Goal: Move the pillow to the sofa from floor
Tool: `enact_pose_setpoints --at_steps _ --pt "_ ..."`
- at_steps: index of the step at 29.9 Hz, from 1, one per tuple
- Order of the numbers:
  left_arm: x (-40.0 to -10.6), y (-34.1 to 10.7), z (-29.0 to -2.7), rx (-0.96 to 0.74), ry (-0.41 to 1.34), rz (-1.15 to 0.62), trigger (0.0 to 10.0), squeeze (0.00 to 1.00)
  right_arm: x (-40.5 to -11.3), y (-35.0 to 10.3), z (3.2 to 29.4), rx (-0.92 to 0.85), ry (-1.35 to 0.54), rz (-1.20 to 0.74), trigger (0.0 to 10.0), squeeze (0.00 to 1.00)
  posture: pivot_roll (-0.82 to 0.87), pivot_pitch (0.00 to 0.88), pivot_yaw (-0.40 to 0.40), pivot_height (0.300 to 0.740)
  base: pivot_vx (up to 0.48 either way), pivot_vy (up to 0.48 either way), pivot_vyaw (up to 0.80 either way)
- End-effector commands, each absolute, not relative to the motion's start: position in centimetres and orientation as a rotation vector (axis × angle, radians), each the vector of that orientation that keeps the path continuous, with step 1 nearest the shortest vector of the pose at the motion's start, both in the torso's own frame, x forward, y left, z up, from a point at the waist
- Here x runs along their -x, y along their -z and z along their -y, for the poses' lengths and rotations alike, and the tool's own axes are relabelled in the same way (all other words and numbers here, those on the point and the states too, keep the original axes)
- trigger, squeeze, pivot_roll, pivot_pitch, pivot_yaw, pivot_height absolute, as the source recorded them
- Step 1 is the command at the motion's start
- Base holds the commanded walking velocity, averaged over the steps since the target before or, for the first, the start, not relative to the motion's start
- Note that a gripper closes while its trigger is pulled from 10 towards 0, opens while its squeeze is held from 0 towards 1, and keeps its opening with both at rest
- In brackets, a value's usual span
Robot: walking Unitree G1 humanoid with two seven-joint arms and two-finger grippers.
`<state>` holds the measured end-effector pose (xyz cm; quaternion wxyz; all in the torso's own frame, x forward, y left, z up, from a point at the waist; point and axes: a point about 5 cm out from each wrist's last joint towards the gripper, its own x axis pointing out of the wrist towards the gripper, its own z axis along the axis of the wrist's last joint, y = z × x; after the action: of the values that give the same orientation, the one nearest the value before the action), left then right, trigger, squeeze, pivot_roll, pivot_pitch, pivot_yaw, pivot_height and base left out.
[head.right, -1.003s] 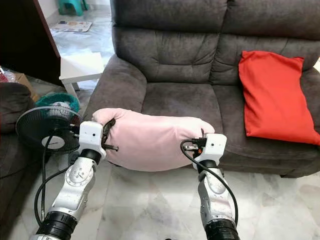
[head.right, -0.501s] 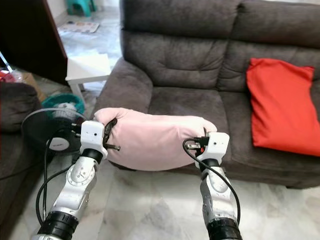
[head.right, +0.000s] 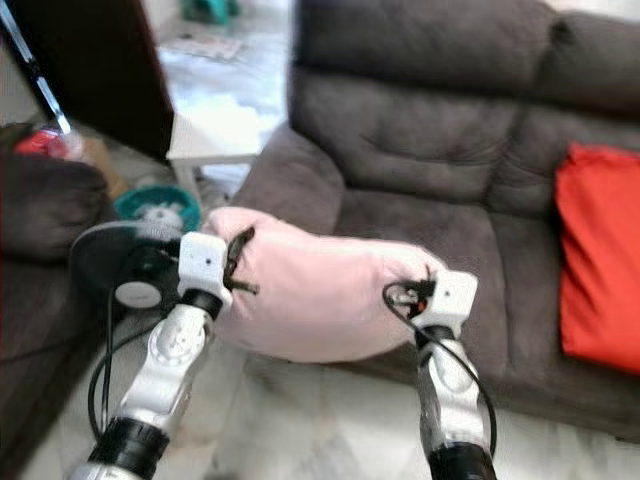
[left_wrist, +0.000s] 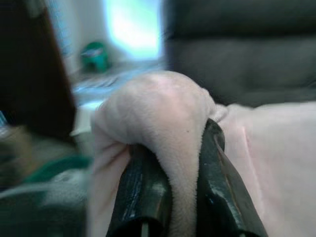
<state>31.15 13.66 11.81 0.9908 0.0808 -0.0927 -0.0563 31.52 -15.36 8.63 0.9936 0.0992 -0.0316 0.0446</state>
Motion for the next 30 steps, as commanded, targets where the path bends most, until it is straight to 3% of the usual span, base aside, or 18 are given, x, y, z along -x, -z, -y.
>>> enact_pose_setpoints --at_steps 1,15,30 --pt "-31.4 -13.5 -11.8 -0.139 0.163 0.264 10.0 0.0 -31.4 -9.0 16.5 -0.182 -0.069 0.093 10.0 0.0 0.13 0.061 -0.035 0.74 0.345 0.0 0.0" --pt "-30.7 -15.5 -10.1 -0.222 0.329 0.363 10.0 0.0 -31.7 -9.5 16.3 -0.168 -0.074 0.114 10.0 0.0 0.15 0.06 -0.032 0.74 0.043 0.0 0.0" --pt "-31.0 -16.2 -10.6 -0.268 0.319 0.351 10.0 0.0 -32.3 -11.6 17.2 -0.163 -0.039 0.19 10.0 0.0 0.15 0.073 -0.029 0.74 0.0 0.0 0.0"
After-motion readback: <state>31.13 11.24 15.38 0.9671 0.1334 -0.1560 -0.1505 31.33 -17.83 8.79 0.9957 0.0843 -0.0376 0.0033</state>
